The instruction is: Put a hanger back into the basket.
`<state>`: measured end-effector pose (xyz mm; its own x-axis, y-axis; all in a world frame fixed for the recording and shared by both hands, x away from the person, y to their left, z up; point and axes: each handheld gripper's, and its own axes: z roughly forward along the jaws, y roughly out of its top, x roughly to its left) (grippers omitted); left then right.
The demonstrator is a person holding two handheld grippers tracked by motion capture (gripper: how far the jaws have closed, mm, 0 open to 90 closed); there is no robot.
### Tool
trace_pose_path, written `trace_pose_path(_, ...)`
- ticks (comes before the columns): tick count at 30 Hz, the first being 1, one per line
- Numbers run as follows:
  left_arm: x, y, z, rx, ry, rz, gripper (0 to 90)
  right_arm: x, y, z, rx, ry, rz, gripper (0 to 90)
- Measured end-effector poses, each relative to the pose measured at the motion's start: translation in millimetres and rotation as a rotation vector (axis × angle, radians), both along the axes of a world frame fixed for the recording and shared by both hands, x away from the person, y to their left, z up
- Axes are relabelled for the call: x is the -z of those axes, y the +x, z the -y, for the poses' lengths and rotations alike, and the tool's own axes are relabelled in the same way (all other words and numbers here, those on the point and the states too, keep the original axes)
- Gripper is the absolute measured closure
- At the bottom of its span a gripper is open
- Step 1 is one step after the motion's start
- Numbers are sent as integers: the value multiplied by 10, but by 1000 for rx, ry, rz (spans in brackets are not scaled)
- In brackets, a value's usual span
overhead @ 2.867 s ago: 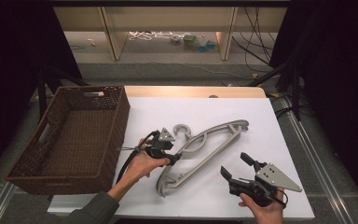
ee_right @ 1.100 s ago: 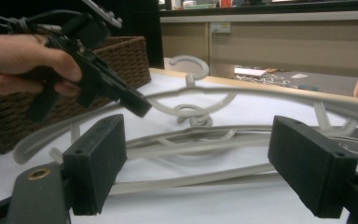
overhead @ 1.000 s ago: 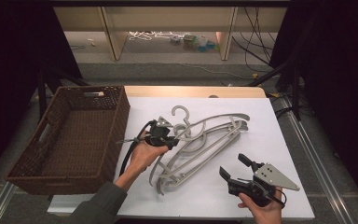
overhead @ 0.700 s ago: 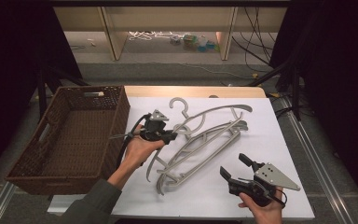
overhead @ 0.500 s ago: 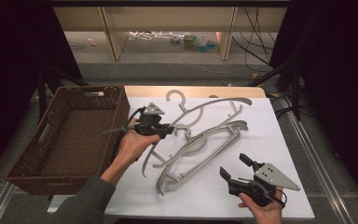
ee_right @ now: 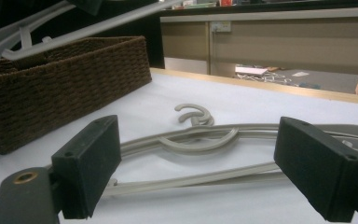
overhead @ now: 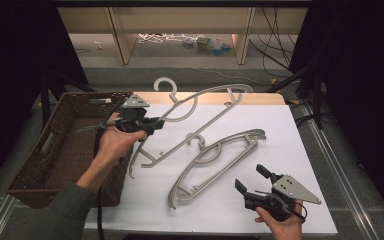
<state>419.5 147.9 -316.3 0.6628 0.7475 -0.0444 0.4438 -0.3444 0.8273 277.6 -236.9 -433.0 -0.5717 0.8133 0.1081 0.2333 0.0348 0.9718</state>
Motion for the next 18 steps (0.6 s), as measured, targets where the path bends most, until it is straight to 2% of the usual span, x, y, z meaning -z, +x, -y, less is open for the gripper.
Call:
trace_pose_path(2,-20,4,-54,-10,1,7,820,-1,0,0,0,0,1,156)
trace_pose_path(7,-117,1,-318,-45,50,31,821,0,2,0,4,1,6,156)
trace_pose_path(11,-176,-15,-596,-98,61,53,821,-2,1,3,-1,-9,-4,156)
trace_pose_path(14,-199,-40,-790,-126,90,53,821,-3,0,1,3,-19,-10,156)
trace_pose_path(15,-208,-48,-863,-125,115,51,821,-1,0,0,0,-19,-10,156)
trace_pose_path(17,-192,-60,-965,-158,83,49,821,-2,0,-2,7,-16,-7,156)
trace_pose_path(18,-196,-66,-1036,-166,89,47,821,-2,0,-2,8,-16,-7,157)
